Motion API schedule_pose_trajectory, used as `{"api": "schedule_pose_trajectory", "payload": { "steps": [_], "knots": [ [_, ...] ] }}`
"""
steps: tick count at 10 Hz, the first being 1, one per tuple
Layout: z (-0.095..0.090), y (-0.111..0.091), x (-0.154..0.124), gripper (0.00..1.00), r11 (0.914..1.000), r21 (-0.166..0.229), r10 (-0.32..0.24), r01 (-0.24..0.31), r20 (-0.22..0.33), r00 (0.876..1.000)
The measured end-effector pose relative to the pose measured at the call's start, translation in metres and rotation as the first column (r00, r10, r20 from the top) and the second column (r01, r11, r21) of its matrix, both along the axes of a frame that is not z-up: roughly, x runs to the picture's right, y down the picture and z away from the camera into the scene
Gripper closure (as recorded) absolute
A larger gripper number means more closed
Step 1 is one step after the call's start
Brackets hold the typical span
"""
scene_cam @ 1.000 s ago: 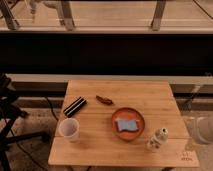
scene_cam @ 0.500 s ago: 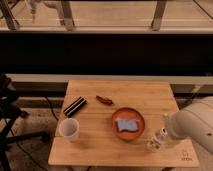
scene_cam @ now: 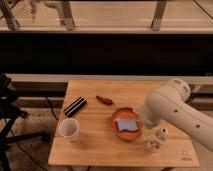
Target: Move the arm in a circular motion
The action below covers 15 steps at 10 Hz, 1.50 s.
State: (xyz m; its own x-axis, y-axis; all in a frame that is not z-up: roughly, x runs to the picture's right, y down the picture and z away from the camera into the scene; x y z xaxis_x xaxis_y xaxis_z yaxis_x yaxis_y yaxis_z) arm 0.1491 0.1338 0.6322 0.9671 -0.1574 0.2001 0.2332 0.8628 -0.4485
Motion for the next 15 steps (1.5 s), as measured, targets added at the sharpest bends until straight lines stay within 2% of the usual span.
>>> {"api": "schedule_pose_trajectory", "payload": {
  "steps": [1,5,7,10,12,14,15],
  "knots": [
    [0.01,-0.012,-0.006,0.2,0.9998,-0.002,-0.018,0.018,0.022,1.0],
    [0.055,-0.07,-0.021,0.2,0.9952,0.07,-0.072,0.068,0.048,0.996],
    [0.08,-0.095,-0.022,0.2,0.9927,0.089,-0.086,0.082,0.045,0.995],
    [0.132,-0.138,-0.023,0.2,0.9908,0.103,-0.091,0.088,0.021,0.996],
    [0.162,-0.159,-0.004,0.2,0.992,0.114,-0.054,0.055,-0.017,0.998],
    [0.176,-0.166,0.029,0.2,0.9926,0.121,0.0,0.006,-0.049,0.999],
    [0.18,-0.167,0.057,0.2,0.9915,0.126,0.041,-0.031,-0.077,0.996]
  ]
}}
